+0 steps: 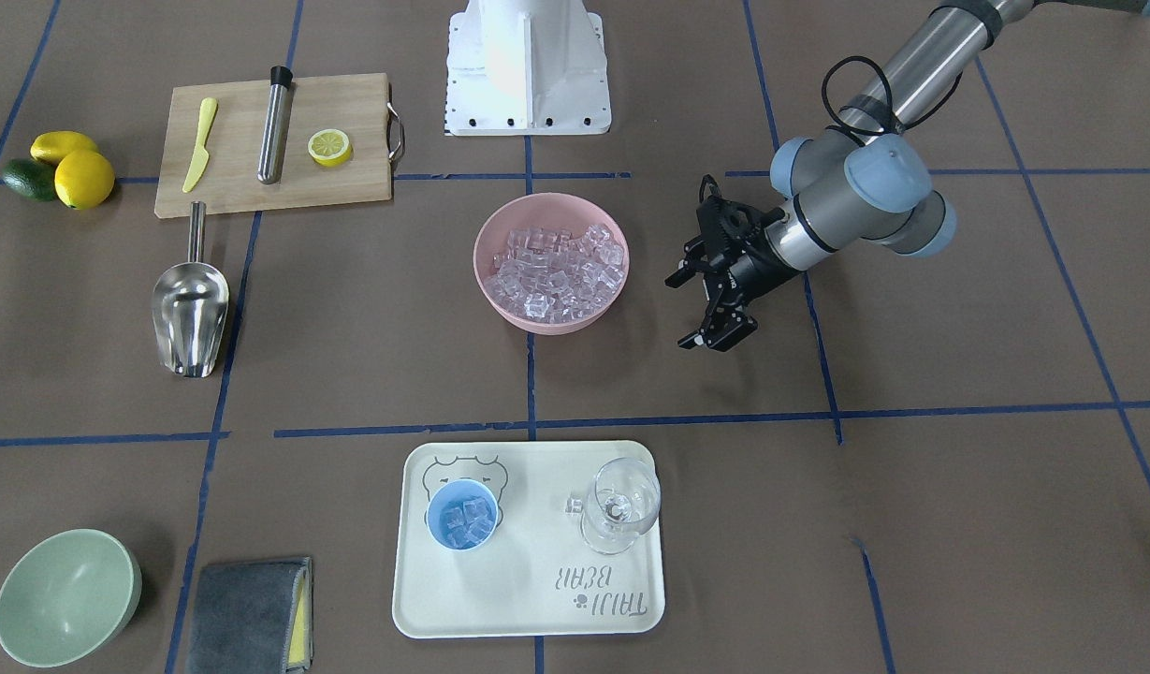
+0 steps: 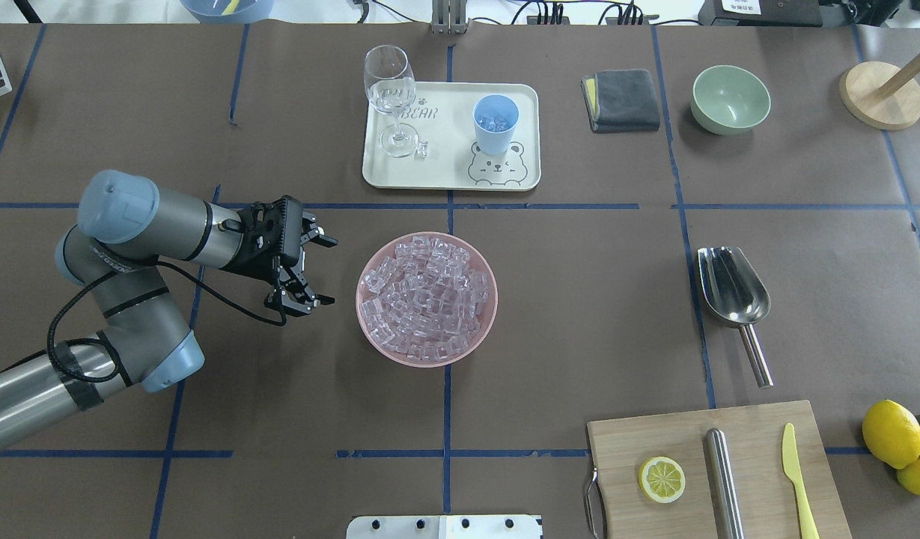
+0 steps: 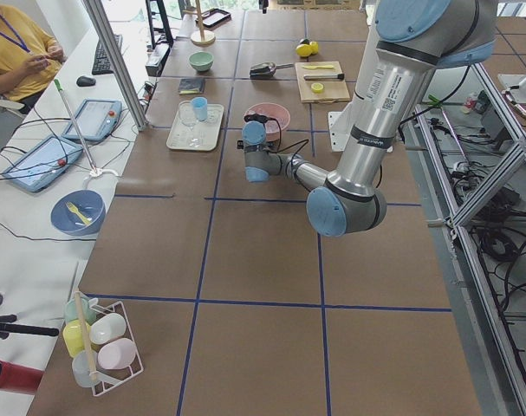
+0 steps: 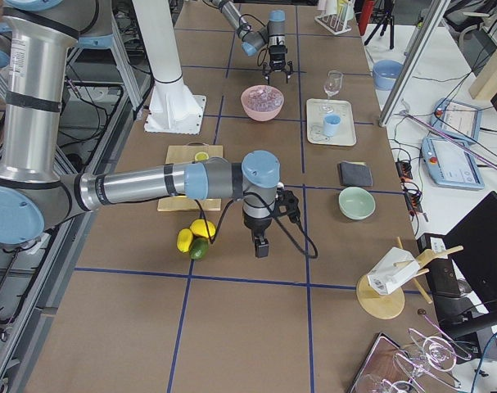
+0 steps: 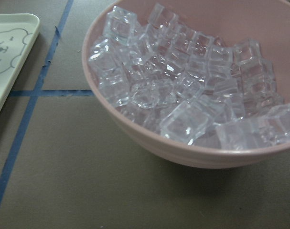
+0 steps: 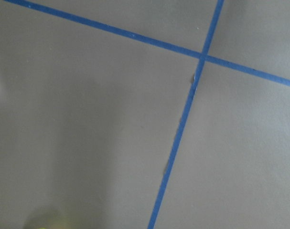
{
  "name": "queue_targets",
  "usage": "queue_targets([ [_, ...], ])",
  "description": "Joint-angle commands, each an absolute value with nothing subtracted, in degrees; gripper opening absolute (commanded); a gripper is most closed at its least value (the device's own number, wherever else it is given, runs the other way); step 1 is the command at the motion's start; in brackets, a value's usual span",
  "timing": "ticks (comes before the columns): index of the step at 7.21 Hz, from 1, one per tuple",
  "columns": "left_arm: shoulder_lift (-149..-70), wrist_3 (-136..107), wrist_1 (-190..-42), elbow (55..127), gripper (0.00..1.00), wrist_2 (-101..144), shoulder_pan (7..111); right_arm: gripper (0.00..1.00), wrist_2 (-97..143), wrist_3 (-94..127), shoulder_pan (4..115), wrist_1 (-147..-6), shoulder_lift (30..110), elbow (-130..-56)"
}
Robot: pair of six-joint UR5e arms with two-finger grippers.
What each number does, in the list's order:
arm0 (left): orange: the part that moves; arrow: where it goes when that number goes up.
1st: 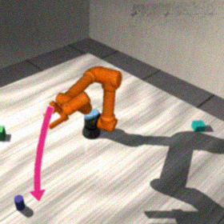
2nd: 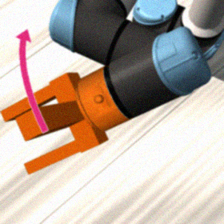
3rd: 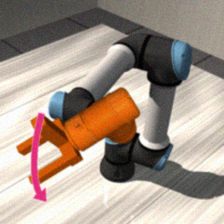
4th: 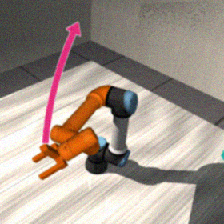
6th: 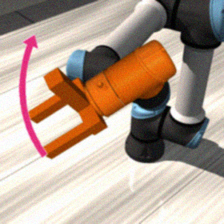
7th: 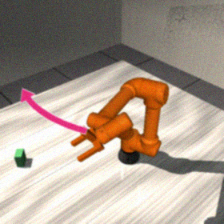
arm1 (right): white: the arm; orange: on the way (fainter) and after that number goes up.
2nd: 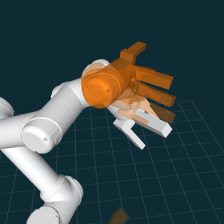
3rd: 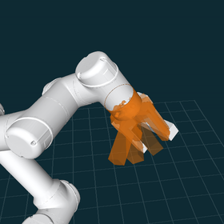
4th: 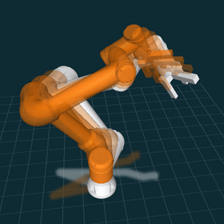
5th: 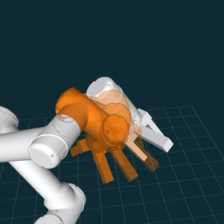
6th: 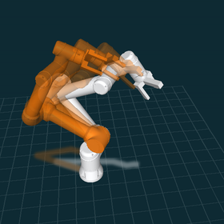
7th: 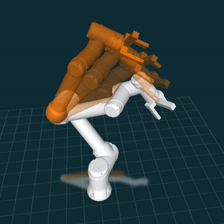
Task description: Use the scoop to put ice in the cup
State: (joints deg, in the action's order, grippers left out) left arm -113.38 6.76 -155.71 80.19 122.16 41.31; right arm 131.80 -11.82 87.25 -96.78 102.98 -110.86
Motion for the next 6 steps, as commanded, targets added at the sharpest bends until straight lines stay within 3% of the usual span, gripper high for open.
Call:
queue_targets([
  [1,-110.85,6.5,-155.57,80.42,1.0,116.4,44.64,1.0,132.36,-13.45,89.65,-96.77,106.69,-110.39],
  [3,-105.58,6.5,-154.25,80.33,1.0,118.89,53.74,1.0,132.28,-13.27,90.18,-96.77,106.79,-110.22],
  [6,-104.41,9.3,-134.27,81.99,1.0,133.85,72.39,1.0,132.36,-13.27,90.26,-96.77,106.09,-108.9],
])
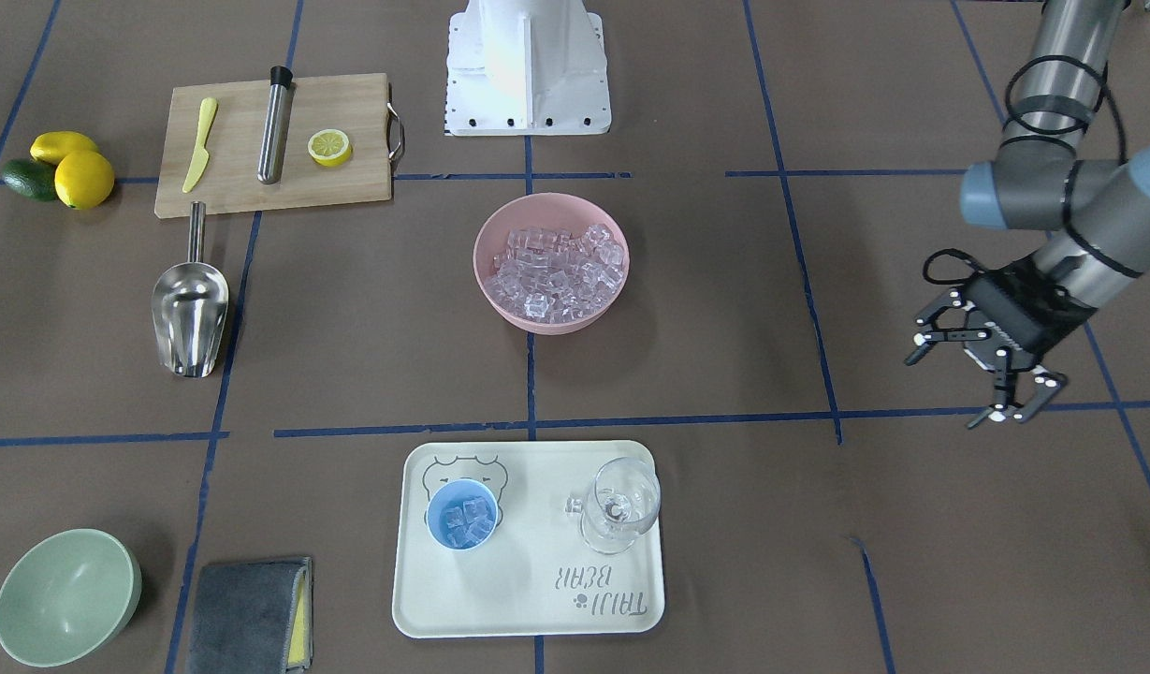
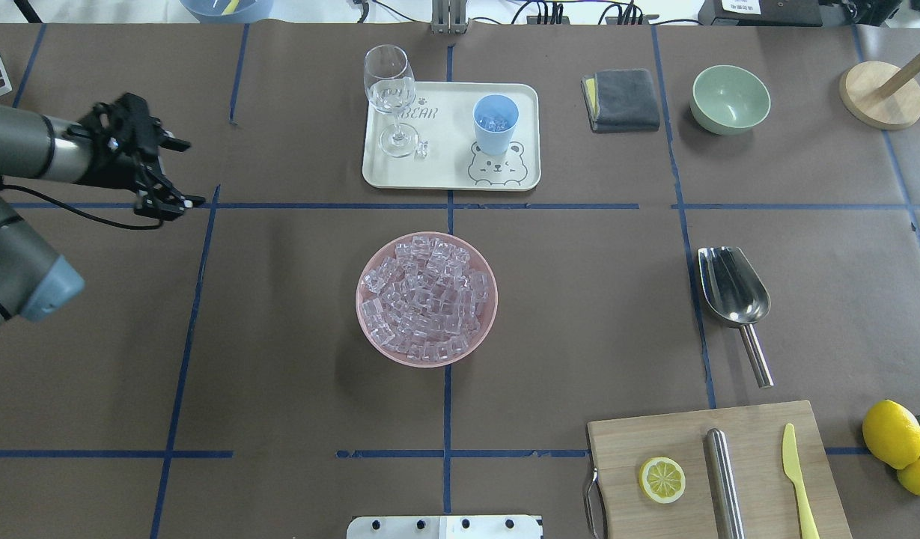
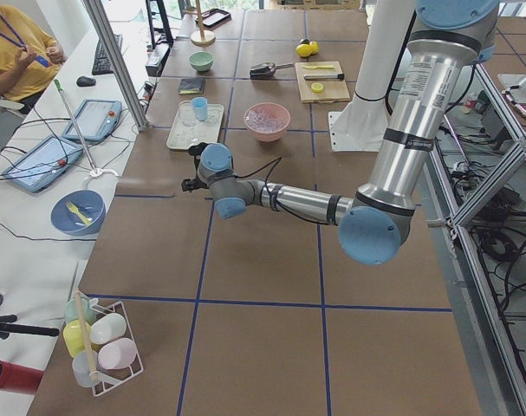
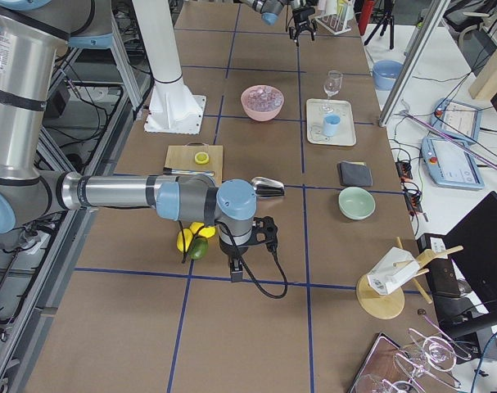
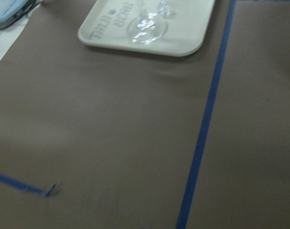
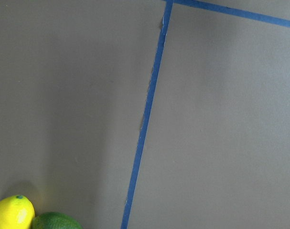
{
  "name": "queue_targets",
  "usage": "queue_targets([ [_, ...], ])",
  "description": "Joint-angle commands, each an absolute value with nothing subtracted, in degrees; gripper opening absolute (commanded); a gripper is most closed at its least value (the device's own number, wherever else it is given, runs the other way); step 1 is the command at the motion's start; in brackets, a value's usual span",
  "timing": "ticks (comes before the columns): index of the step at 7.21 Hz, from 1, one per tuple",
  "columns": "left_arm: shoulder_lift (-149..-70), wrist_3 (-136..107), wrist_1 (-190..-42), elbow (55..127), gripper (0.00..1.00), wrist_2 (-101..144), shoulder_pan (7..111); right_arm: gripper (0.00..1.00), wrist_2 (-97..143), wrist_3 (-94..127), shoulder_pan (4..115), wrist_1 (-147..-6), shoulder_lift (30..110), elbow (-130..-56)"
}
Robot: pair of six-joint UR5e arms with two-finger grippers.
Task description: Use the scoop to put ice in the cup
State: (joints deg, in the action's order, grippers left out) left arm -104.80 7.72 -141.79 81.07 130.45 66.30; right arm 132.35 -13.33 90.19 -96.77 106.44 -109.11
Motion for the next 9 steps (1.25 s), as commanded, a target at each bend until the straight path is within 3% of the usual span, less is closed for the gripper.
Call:
queue_targets([
  [1,-104.5,9.93,-121.59,81.91,1.0,133.34,78.95,1.0,133.15,-13.27,90.18,-96.77,106.0,-108.55],
  [6,-102.84,11.34,-96.63,82.7,1.0,132.54,91.22,1.0,134.56,-10.99,92.02,-96.77,105.91,-107.67],
  [7,-95.09,11.16,-98.07,83.14,1.0,134.11,91.23,1.0,134.3,-10.99,91.93,-96.77,105.91,-107.67],
  [9,-94.3,8.8,-101.34,83.67,1.0,136.14,91.06,1.0,134.04,-11.25,91.93,-96.59,105.82,-107.84],
])
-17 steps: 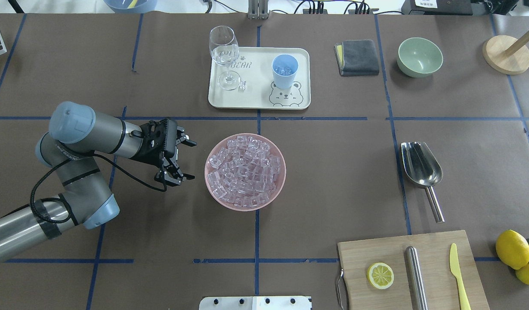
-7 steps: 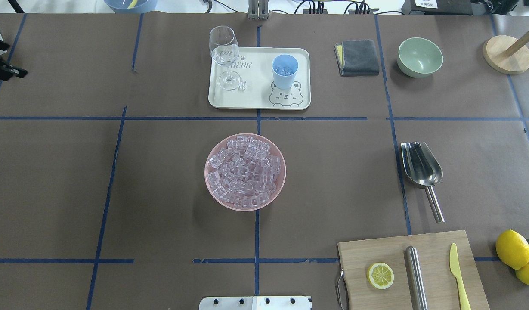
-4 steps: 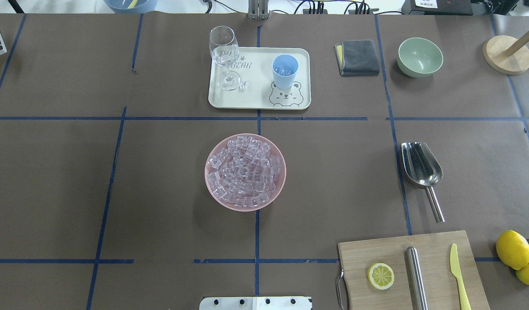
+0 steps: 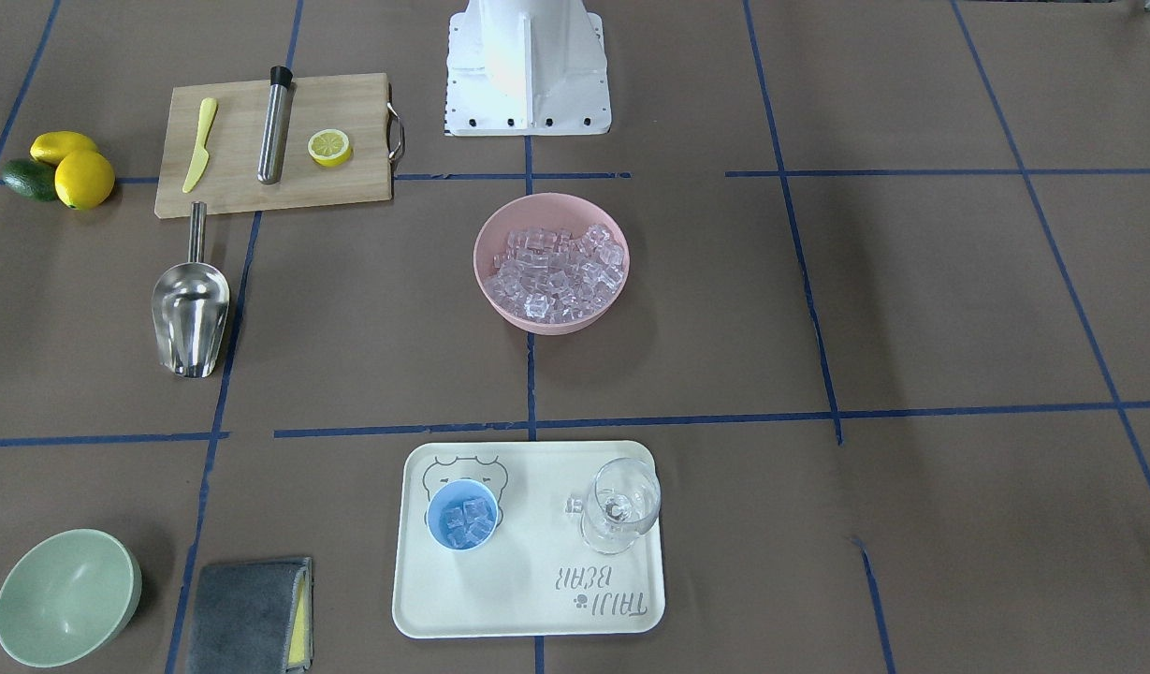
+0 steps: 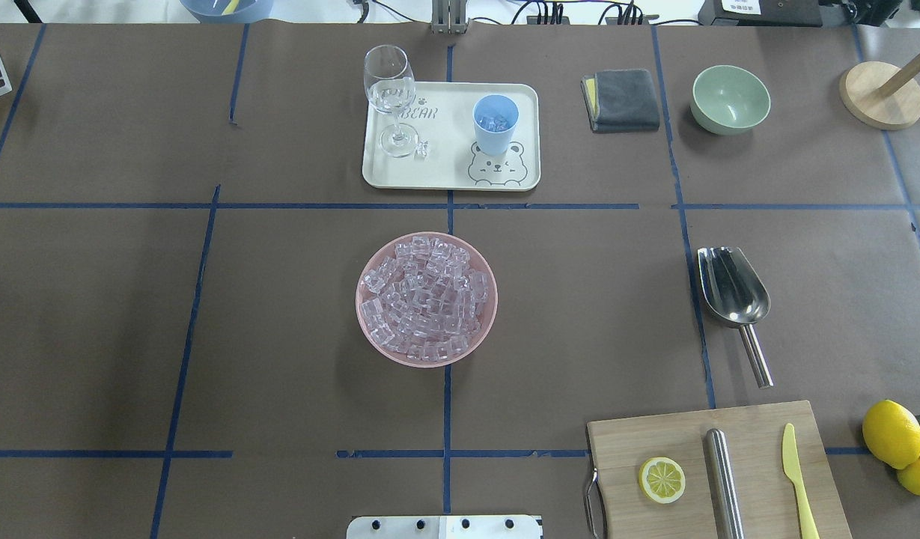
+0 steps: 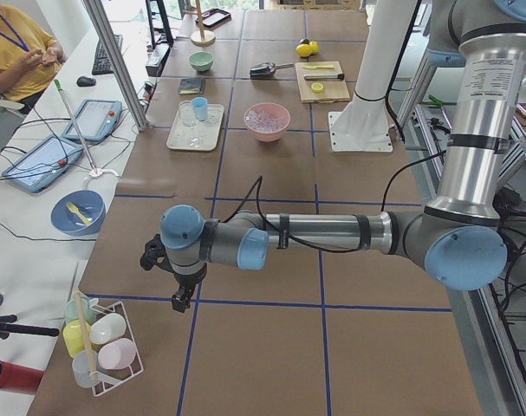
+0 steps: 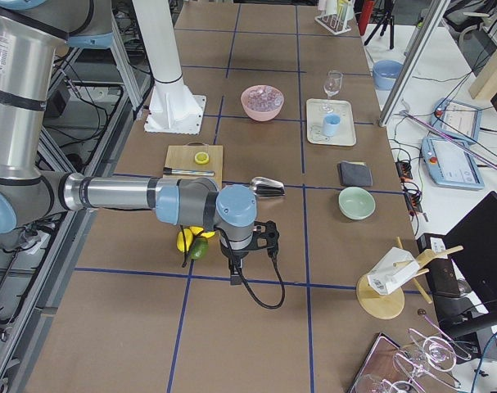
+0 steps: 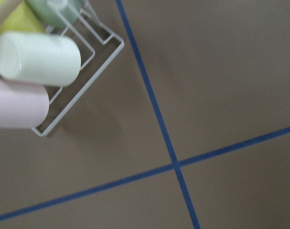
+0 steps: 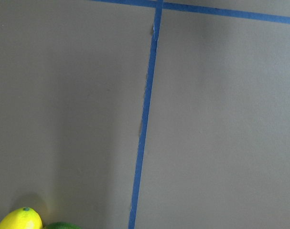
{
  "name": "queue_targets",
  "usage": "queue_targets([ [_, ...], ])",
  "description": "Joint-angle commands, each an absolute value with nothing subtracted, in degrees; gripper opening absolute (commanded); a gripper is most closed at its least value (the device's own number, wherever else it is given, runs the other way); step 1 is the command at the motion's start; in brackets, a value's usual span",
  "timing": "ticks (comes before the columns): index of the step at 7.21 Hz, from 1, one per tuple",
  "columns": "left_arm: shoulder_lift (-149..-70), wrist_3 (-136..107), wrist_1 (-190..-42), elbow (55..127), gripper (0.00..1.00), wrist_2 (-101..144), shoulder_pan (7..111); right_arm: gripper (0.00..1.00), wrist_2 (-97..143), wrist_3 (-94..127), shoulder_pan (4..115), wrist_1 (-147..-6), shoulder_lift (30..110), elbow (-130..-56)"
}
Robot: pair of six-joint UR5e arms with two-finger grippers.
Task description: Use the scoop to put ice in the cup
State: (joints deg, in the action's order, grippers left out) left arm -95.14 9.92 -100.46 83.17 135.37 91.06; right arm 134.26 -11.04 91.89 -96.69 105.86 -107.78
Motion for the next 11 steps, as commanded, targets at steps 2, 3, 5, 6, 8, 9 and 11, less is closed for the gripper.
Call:
queue_targets([
  [2,-94.47,9.32,-96.1,84.55,1.0,135.79,90.79,1.0,133.95,-11.16,91.93,-96.59,105.73,-107.14],
  [3,-98.22,9.32,-86.32,84.81,1.0,135.7,90.27,1.0,133.95,-11.16,91.93,-96.59,105.56,-106.27],
  [5,-94.88,12.02,-86.6,88.04,1.0,136.57,90.26,1.0,133.95,-11.34,91.93,-96.59,105.3,-106.61],
  [6,-93.96,13.0,-93.53,87.72,1.0,136.58,90.52,1.0,133.95,-11.6,91.93,-96.59,104.51,-106.52],
  [8,-92.46,12.92,-94.75,88.41,1.0,136.41,90.44,1.0,133.95,-11.69,91.93,-96.59,104.06,-106.35],
  [9,-92.37,12.48,-94.49,88.24,1.0,136.06,90.44,1.0,133.95,-11.69,91.93,-96.59,104.06,-106.26],
  [11,-92.02,12.57,-94.39,88.5,1.0,135.97,90.44,1.0,134.03,-11.51,91.93,-96.59,104.06,-106.26],
])
